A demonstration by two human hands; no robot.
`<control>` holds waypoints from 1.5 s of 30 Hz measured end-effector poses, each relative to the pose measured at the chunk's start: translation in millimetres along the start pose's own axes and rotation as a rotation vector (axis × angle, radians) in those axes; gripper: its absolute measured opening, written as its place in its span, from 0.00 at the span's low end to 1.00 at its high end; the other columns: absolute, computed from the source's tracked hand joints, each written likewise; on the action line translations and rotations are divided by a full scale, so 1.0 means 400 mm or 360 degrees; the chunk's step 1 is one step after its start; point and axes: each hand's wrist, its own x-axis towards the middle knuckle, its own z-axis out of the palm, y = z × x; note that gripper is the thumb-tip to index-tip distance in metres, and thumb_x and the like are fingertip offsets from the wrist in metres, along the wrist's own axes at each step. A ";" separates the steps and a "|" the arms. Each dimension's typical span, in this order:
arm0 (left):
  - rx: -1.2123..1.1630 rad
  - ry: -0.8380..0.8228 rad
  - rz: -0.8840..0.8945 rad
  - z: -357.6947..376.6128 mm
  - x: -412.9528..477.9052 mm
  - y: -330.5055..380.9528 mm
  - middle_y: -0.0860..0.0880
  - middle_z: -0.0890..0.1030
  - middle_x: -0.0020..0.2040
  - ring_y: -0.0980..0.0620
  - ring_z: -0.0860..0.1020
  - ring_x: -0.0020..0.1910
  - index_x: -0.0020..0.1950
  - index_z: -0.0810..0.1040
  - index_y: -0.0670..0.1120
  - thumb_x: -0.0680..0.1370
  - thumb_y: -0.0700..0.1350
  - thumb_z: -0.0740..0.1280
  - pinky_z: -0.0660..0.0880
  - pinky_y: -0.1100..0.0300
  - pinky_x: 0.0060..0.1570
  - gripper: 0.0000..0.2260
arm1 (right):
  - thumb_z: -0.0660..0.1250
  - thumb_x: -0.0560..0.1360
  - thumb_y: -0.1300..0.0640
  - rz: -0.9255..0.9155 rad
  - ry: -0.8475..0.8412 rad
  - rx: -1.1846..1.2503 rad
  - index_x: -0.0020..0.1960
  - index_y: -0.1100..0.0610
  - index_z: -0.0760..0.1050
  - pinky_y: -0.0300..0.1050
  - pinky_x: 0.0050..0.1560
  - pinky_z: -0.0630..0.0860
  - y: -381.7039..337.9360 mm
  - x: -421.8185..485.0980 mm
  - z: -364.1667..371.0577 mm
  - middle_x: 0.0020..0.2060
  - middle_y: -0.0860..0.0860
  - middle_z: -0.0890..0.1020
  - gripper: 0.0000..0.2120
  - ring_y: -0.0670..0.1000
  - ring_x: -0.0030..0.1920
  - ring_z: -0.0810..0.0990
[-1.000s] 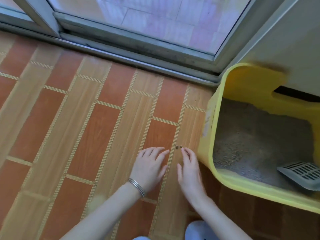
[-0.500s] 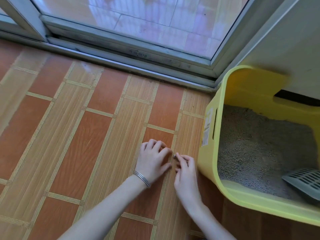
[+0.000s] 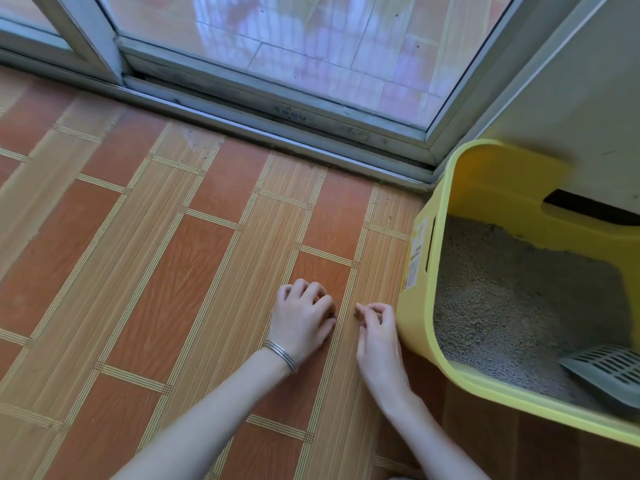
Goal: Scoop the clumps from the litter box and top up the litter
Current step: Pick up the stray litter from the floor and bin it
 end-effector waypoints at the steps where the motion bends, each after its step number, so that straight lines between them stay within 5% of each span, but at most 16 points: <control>1: -0.0002 0.0014 -0.0013 -0.004 -0.012 -0.010 0.51 0.79 0.41 0.47 0.77 0.41 0.37 0.79 0.49 0.63 0.49 0.77 0.73 0.52 0.41 0.10 | 0.60 0.76 0.67 -0.0023 0.0012 -0.0025 0.63 0.62 0.71 0.46 0.60 0.69 -0.001 0.005 -0.002 0.56 0.56 0.69 0.16 0.54 0.56 0.73; 9: 0.0049 0.0140 -0.0079 -0.026 -0.102 -0.075 0.52 0.79 0.42 0.47 0.77 0.43 0.37 0.79 0.50 0.64 0.48 0.76 0.72 0.51 0.43 0.08 | 0.61 0.77 0.62 -0.0219 -0.0011 -0.0400 0.50 0.59 0.71 0.51 0.46 0.74 -0.003 0.036 0.030 0.48 0.53 0.72 0.03 0.54 0.50 0.71; 13: 0.0112 0.0097 -0.0101 -0.077 -0.117 -0.084 0.52 0.80 0.42 0.46 0.78 0.44 0.38 0.79 0.49 0.65 0.48 0.76 0.73 0.51 0.45 0.08 | 0.59 0.77 0.63 -0.0333 -0.0163 -0.0500 0.51 0.58 0.69 0.46 0.44 0.71 -0.050 0.013 0.018 0.47 0.52 0.69 0.03 0.54 0.48 0.70; 17: 0.0141 0.0054 -0.0174 -0.217 -0.149 -0.054 0.49 0.81 0.42 0.45 0.79 0.43 0.38 0.79 0.47 0.65 0.47 0.75 0.74 0.51 0.44 0.08 | 0.61 0.74 0.68 -0.0467 -0.0393 -0.0560 0.46 0.56 0.64 0.43 0.35 0.62 -0.188 -0.073 -0.043 0.43 0.50 0.63 0.09 0.53 0.36 0.66; 20: 0.0127 0.0028 -0.0261 -0.382 -0.191 -0.016 0.49 0.81 0.41 0.45 0.79 0.43 0.37 0.79 0.46 0.64 0.46 0.76 0.74 0.51 0.44 0.08 | 0.60 0.75 0.68 -0.0576 -0.0517 -0.0617 0.44 0.55 0.60 0.45 0.35 0.59 -0.313 -0.132 -0.147 0.42 0.51 0.62 0.11 0.54 0.34 0.62; 24: 0.0091 0.0013 -0.0445 -0.685 -0.254 0.060 0.48 0.81 0.40 0.44 0.79 0.42 0.36 0.79 0.45 0.62 0.46 0.78 0.75 0.51 0.43 0.10 | 0.56 0.76 0.66 -0.0744 -0.0662 -0.0783 0.49 0.57 0.67 0.46 0.44 0.61 -0.519 -0.203 -0.374 0.46 0.52 0.67 0.06 0.56 0.40 0.70; 29: -0.0076 0.0132 -0.0642 -1.153 -0.337 0.187 0.50 0.80 0.38 0.46 0.79 0.41 0.35 0.79 0.47 0.61 0.46 0.78 0.75 0.52 0.42 0.10 | 0.57 0.77 0.64 -0.0923 -0.0783 -0.0781 0.51 0.60 0.71 0.42 0.43 0.60 -0.838 -0.343 -0.734 0.50 0.53 0.69 0.06 0.55 0.38 0.67; 32: -0.0046 0.0205 -0.0675 -1.411 -0.384 0.234 0.51 0.80 0.39 0.47 0.79 0.43 0.36 0.78 0.49 0.60 0.47 0.78 0.74 0.53 0.44 0.11 | 0.71 0.66 0.67 -0.1078 -0.0745 -0.0806 0.40 0.59 0.76 0.44 0.35 0.70 -1.053 -0.427 -0.936 0.38 0.54 0.77 0.06 0.55 0.32 0.77; 35: 0.0019 0.0294 -0.0686 -1.639 -0.433 0.251 0.52 0.80 0.39 0.48 0.79 0.43 0.38 0.79 0.50 0.60 0.49 0.77 0.71 0.54 0.46 0.11 | 0.78 0.53 0.65 -0.1202 -0.0679 -0.0915 0.31 0.55 0.76 0.37 0.24 0.70 -1.256 -0.493 -1.091 0.28 0.50 0.77 0.13 0.51 0.23 0.75; 41: 0.0169 0.0417 -0.0798 -2.001 -0.536 0.221 0.52 0.81 0.38 0.49 0.79 0.40 0.39 0.80 0.50 0.64 0.48 0.76 0.75 0.53 0.44 0.08 | 0.68 0.72 0.61 -0.1501 -0.0477 -0.0977 0.45 0.56 0.77 0.48 0.48 0.75 -1.560 -0.589 -1.228 0.40 0.51 0.80 0.02 0.53 0.39 0.80; 45: 0.0284 0.0517 -0.0859 -2.163 -0.614 0.187 0.54 0.81 0.38 0.51 0.78 0.39 0.40 0.80 0.51 0.65 0.49 0.75 0.74 0.53 0.45 0.07 | 0.65 0.74 0.60 -0.1674 -0.0394 -0.0986 0.49 0.56 0.76 0.48 0.52 0.71 -1.736 -0.612 -1.249 0.46 0.51 0.80 0.04 0.55 0.48 0.79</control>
